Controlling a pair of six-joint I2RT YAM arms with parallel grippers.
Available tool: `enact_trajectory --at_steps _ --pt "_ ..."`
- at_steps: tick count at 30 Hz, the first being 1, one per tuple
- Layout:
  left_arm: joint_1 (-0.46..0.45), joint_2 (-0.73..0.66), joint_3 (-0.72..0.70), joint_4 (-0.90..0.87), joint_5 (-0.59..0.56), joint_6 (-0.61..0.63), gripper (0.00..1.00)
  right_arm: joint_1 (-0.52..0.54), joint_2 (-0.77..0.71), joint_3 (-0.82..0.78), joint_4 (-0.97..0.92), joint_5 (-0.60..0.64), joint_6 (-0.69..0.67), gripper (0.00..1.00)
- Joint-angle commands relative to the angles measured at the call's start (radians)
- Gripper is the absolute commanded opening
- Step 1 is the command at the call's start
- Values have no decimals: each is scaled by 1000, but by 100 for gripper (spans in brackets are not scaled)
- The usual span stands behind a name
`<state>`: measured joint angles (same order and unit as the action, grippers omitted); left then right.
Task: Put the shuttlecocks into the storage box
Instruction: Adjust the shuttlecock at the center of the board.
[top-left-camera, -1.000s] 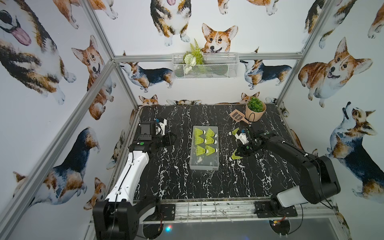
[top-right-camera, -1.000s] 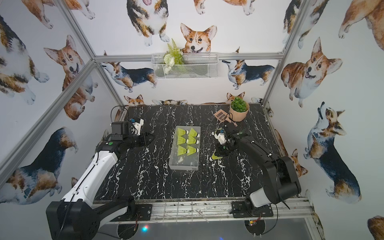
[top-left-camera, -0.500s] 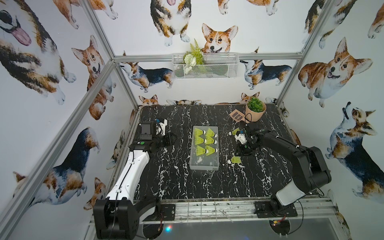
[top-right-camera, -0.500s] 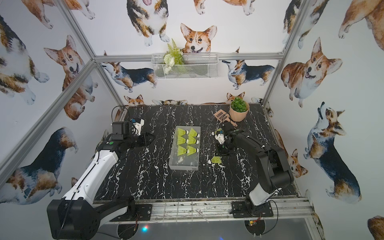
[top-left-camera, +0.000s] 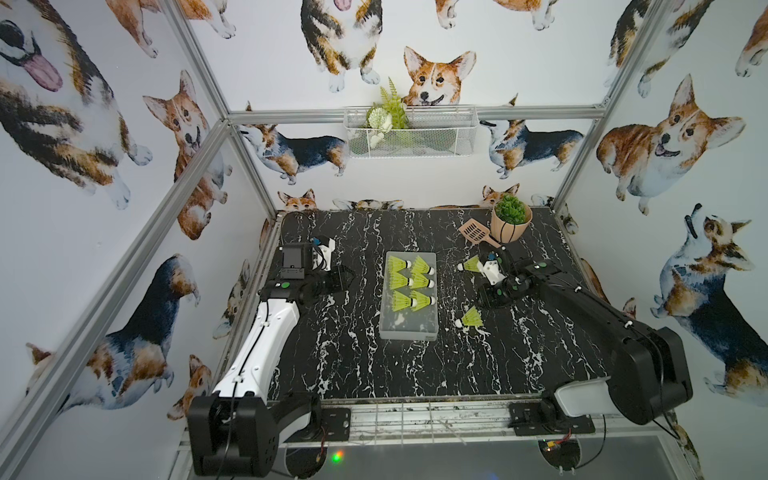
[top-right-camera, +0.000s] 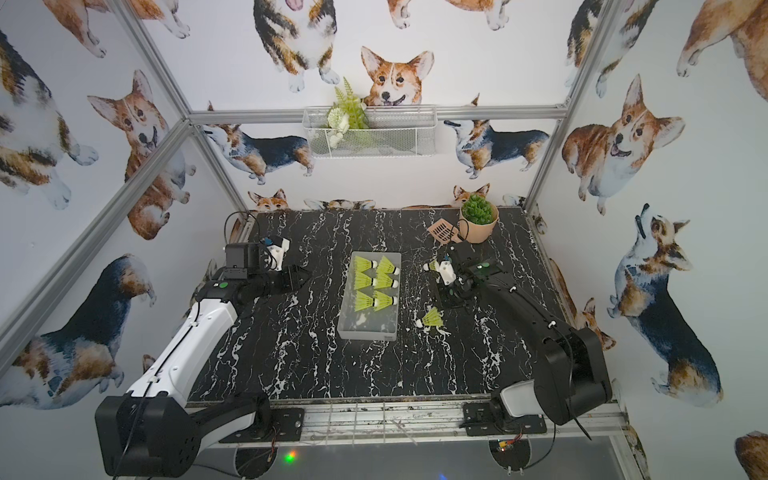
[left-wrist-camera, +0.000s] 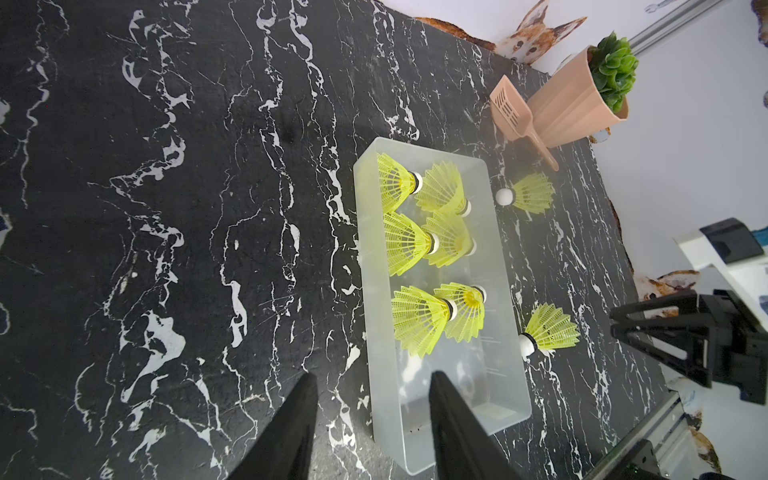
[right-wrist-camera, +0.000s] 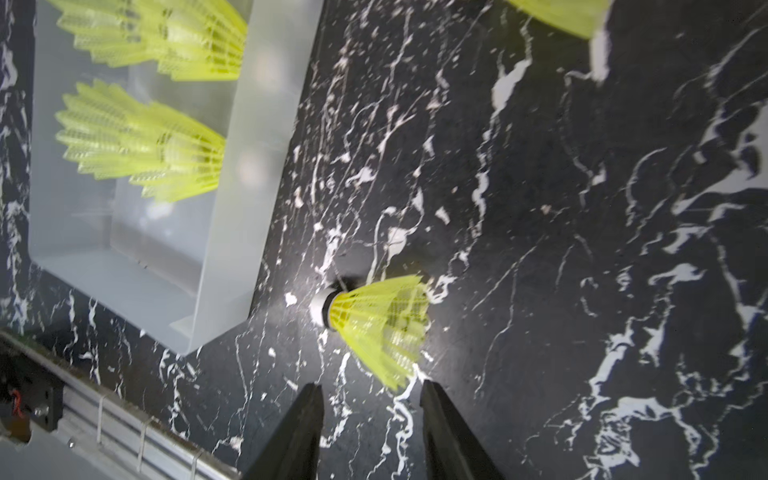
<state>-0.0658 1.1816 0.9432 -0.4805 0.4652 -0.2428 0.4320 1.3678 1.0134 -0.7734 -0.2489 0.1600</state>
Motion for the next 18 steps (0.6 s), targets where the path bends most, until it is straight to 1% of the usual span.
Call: enact_trajectory --at_steps 1,5,7,13,18 --pt "2 -3 5 6 9 4 47 62 -29 -40 -31 -32 53 36" --pt "2 -6 5 6 5 5 47 139 -43 -110 26 -31 121 25" --pt "2 -7 4 6 4 5 47 158 -37 -145 56 -34 148 21" --pt "4 -8 5 4 1 6 47 168 2 -204 111 66 185 20" --pt "4 -10 5 3 -2 7 47 168 65 -201 153 156 181 19"
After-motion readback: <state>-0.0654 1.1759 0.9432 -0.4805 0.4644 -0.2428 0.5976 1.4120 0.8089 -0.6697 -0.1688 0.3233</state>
